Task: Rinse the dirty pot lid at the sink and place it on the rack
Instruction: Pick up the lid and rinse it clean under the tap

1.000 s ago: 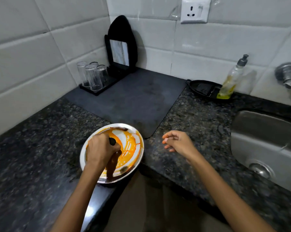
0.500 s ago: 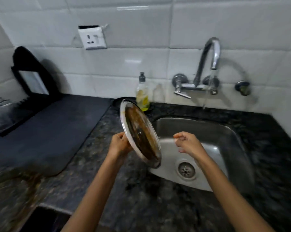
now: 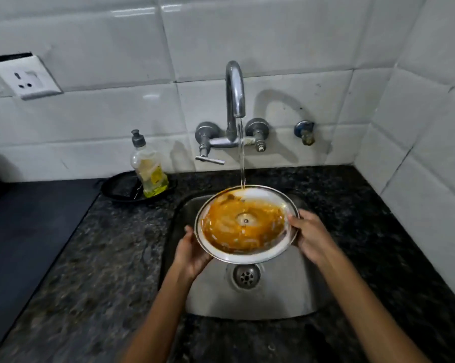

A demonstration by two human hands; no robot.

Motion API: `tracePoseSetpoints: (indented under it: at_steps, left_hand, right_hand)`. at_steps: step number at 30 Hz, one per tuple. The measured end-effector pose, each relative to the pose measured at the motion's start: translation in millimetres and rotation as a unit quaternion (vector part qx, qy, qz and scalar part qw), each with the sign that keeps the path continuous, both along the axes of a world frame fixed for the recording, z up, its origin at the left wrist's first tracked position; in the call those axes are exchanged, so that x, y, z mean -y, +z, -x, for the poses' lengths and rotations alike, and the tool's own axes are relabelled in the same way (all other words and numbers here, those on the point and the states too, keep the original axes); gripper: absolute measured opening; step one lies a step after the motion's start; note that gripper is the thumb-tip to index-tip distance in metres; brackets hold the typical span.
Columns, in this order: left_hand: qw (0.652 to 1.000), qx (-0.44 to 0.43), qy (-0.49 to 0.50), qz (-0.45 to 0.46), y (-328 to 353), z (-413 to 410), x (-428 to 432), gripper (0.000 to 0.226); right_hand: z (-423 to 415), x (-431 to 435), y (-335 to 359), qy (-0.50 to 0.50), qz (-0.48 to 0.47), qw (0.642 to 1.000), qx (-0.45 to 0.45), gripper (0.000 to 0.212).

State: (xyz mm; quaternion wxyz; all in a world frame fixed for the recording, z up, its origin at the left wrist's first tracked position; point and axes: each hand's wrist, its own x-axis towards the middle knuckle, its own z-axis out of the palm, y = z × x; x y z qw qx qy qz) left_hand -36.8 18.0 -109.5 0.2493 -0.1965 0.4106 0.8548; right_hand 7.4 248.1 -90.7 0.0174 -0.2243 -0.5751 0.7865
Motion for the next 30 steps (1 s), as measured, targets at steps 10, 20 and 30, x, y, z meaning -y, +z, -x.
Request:
tracePoseSetpoints:
  at_steps: [10, 20, 30]
  left_hand:
    - [0.941, -0.112, -0.083, 0.308, -7.1, 28.2, -12.9, 0.019]
    - [0.948, -0.093, -0.044, 0.301, -31.9, 32.1, -17.9, 0.024]
    - [0.968, 0.009, 0.076, 0.239, -62.9, 58.4, 1.6, 0.033]
  right_hand:
    - [0.2, -2.7, -32.4, 0.045, -0.261, 0.962, 0.068, 0.049]
    - [54.7, 70.9, -56.2, 0.318, -0.7, 0.635, -0.076, 0.058]
    - [24.1, 30.5, -65.4, 0.246, -0.813, 0.526, -0.043, 0.061]
